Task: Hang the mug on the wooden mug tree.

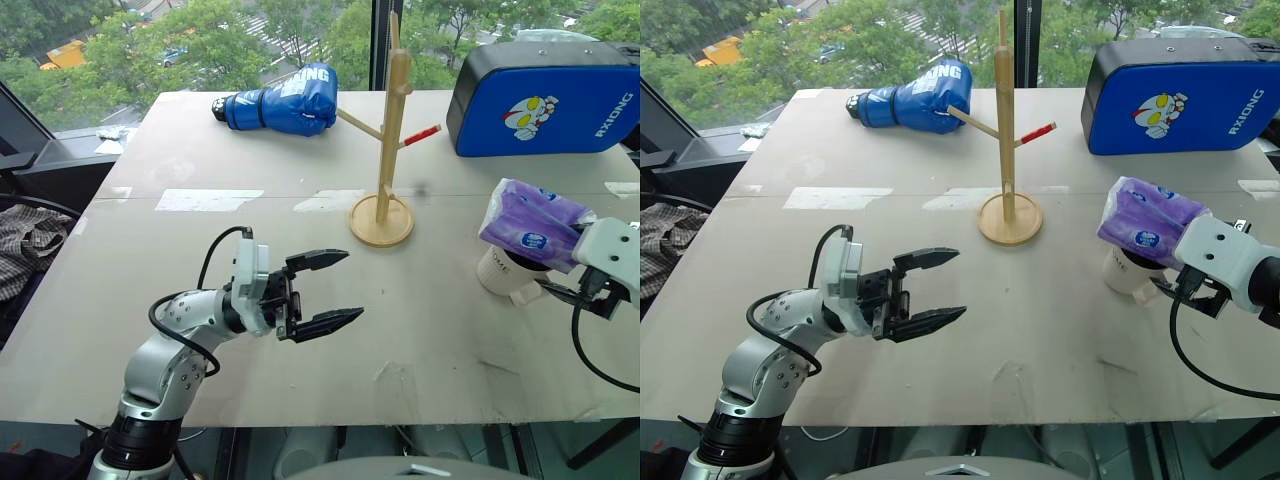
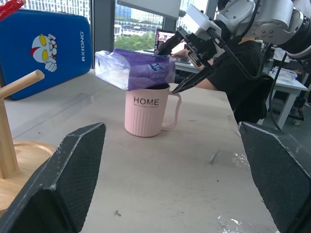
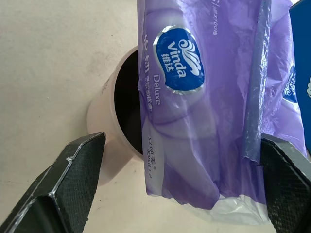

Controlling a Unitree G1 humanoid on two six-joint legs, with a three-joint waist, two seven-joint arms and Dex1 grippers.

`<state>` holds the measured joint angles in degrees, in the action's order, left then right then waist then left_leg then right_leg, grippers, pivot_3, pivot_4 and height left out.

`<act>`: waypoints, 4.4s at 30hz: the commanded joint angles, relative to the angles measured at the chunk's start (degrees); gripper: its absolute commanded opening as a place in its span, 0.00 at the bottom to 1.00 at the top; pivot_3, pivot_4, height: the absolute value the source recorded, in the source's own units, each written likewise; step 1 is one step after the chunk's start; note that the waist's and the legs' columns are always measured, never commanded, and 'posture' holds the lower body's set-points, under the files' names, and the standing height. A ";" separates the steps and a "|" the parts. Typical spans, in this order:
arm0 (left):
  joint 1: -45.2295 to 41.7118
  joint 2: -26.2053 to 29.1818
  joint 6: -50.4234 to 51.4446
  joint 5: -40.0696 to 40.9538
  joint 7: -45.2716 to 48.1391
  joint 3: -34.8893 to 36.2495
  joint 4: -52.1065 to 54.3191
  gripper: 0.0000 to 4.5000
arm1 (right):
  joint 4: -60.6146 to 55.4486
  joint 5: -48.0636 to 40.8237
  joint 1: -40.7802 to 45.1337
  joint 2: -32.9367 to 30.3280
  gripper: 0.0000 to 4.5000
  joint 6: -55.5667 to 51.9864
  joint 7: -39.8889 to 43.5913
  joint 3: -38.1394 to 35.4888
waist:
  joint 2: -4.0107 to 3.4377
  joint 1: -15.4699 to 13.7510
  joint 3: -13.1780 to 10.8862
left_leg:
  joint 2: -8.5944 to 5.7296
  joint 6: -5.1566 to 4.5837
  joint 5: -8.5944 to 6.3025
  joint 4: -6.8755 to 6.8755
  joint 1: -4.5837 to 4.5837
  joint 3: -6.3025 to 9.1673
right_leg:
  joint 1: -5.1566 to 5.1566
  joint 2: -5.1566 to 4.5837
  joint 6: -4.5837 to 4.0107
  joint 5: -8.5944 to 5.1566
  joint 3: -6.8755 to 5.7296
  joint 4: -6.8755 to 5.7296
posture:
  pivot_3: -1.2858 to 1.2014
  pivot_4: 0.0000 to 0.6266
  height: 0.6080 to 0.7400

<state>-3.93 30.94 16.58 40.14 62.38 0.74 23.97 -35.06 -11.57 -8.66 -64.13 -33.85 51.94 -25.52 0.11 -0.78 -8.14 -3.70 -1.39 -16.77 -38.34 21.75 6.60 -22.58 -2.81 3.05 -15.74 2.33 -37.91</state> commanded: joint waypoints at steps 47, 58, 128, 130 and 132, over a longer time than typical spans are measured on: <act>-0.19 -1.12 -2.05 2.56 2.15 2.30 -0.01 1.00 | 20.55 4.16 8.62 1.47 0.00 1.03 -5.63 -7.25 | -0.02 0.14 -0.01 | -0.01 0.00 0.00 0.00 -0.01 -0.06 | -0.01 -0.02 0.00 0.00 0.03 -0.01 | 0.52 0.24 1.00; -0.77 -1.84 -2.72 1.54 1.70 1.54 -0.74 1.00 | 46.35 10.93 20.06 4.68 0.32 11.87 -9.00 11.84 | -0.16 0.96 -0.04 | 0.00 0.01 0.01 0.02 0.03 -0.13 | -0.11 0.01 -0.01 0.00 0.10 -0.04 | 0.52 0.24 1.00; -6.88 2.21 -0.75 0.80 7.80 0.59 -7.10 1.00 | -15.12 -26.23 0.56 41.51 0.76 -29.92 -88.73 11.96 | -0.12 1.60 0.16 | -0.03 0.04 0.03 0.04 -0.01 0.07 | -0.09 0.12 0.05 0.03 0.03 -0.05 | 0.52 0.24 1.00; -6.74 2.38 -0.83 0.70 7.59 0.73 -7.00 1.00 | -12.86 -23.09 0.44 42.70 0.59 -28.14 -87.72 12.27 | -0.12 1.61 0.16 | -0.03 0.04 0.03 0.04 -0.01 0.06 | -0.09 0.12 0.05 0.03 0.04 -0.06 | 0.52 0.24 1.00; -6.62 2.50 -0.85 0.79 7.44 0.99 -6.97 1.00 | -12.12 -20.96 0.28 43.67 0.37 -27.15 -86.54 12.64 | -0.13 1.61 0.16 | -0.03 0.04 0.03 0.04 -0.01 0.06 | -0.10 0.12 0.05 0.03 0.03 -0.06 | 0.52 0.24 1.00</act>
<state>-10.81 32.89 16.10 40.58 70.01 0.06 14.85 -46.64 -35.38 -8.29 -20.88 -63.00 -35.80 -12.88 -0.03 0.83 -7.98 -3.72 -1.35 -16.73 -38.29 21.73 6.65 -22.68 -2.69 3.10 -15.71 2.36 -37.97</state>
